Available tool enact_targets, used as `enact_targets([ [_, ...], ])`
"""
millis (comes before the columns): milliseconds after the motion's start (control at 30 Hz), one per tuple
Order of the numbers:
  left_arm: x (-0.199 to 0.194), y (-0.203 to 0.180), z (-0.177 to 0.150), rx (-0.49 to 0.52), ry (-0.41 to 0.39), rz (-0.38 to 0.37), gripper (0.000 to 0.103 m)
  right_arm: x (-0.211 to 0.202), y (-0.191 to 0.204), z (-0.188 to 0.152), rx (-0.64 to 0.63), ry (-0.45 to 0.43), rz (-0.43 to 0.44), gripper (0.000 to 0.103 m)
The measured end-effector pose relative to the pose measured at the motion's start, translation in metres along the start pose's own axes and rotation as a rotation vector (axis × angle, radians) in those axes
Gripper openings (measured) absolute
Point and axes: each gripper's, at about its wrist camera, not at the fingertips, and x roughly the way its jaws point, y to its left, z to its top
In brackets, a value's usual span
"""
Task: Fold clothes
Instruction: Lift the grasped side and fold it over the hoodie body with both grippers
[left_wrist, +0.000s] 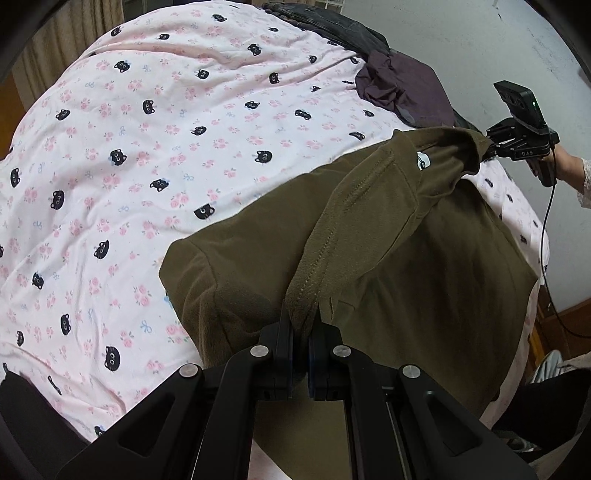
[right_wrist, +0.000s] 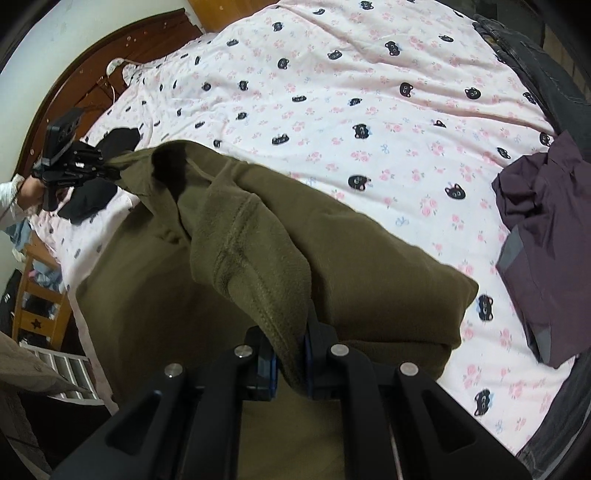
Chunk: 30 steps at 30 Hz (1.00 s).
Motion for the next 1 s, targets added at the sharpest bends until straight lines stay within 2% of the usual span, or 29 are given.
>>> enact_targets([
  [200, 0.023, -0.010, -0.020, -0.005, 0.034, 0.025, 0.004, 0.026, 0.005, -0.021, -0.005, 0.012, -0.038, 0.012],
  [433, 0.046, -0.008, -0.033, -0.065, 0.058, 0.067, 0.004, 0.056, 0.000, -0.039, 0.029, 0.030, -0.025, 0.015],
  [700, 0.035, -0.009, -0.026, -0.047, 0.039, 0.078, 0.004, 0.047, -0.002, -0.037, 0.038, 0.010, -0.012, 0.015],
  [1000, 0.044, -0.016, -0.034, 0.007, 0.098, 0.095, 0.005, 0.051, 0.009, -0.039, -0.007, 0.041, -0.003, 0.017],
])
